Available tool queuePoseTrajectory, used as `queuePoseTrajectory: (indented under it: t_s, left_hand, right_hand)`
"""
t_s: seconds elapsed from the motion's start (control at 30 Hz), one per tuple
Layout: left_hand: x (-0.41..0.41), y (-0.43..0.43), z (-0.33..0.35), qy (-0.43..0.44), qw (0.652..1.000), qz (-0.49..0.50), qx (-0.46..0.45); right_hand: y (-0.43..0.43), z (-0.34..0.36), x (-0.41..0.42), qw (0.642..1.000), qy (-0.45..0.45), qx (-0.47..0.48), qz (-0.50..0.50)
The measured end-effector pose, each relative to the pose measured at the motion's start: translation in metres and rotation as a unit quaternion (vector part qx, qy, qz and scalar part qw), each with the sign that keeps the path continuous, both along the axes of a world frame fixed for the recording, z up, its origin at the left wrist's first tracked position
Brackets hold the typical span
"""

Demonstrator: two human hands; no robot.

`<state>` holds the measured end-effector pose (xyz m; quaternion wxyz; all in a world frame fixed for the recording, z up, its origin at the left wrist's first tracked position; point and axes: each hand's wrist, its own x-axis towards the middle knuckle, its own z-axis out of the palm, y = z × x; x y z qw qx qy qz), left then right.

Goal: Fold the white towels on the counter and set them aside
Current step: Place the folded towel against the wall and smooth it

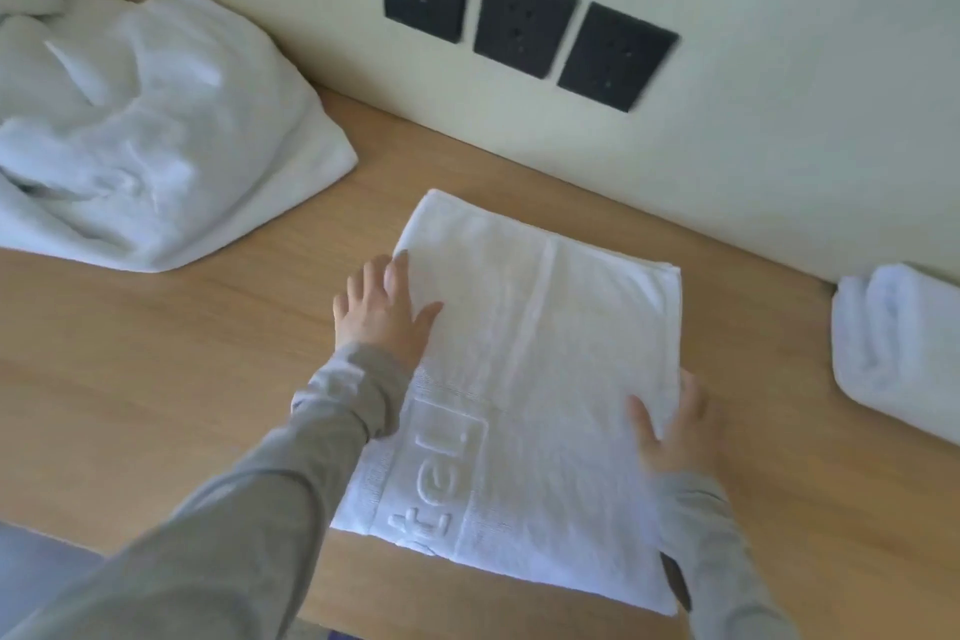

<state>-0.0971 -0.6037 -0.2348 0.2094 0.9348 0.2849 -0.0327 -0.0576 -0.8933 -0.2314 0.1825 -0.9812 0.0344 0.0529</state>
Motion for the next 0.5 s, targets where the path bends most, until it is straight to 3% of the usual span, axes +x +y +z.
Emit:
queuePoseTrajectory:
  t_s: [0.07,0.17,0.33,0.5]
  left_hand:
    - [-0.025,-0.032,-0.004,-0.018,0.991,-0.117,0.066]
    - [-0.069,-0.057,-0.014,0.005,0.974,-0.214,0.072]
    - [-0.097,-0.035,-0.031,0.024,0.969,-0.234,0.078]
    - [-0.096,-0.037,-0.025,0.059,0.964,-0.24,0.096]
  right_hand:
    - [0.026,-0.002,-0.023,0.99,-0.036,-0.021,0.131]
    - [0.041,-0.02,-0.056,0.95,0.005,-0.062,0.305]
    - [-0.015,-0.035,-0.066,0.938,-0.009,-0.102,0.332]
    - [-0.018,-0.027,-0.063,0.927,0.008,-0.113,0.356]
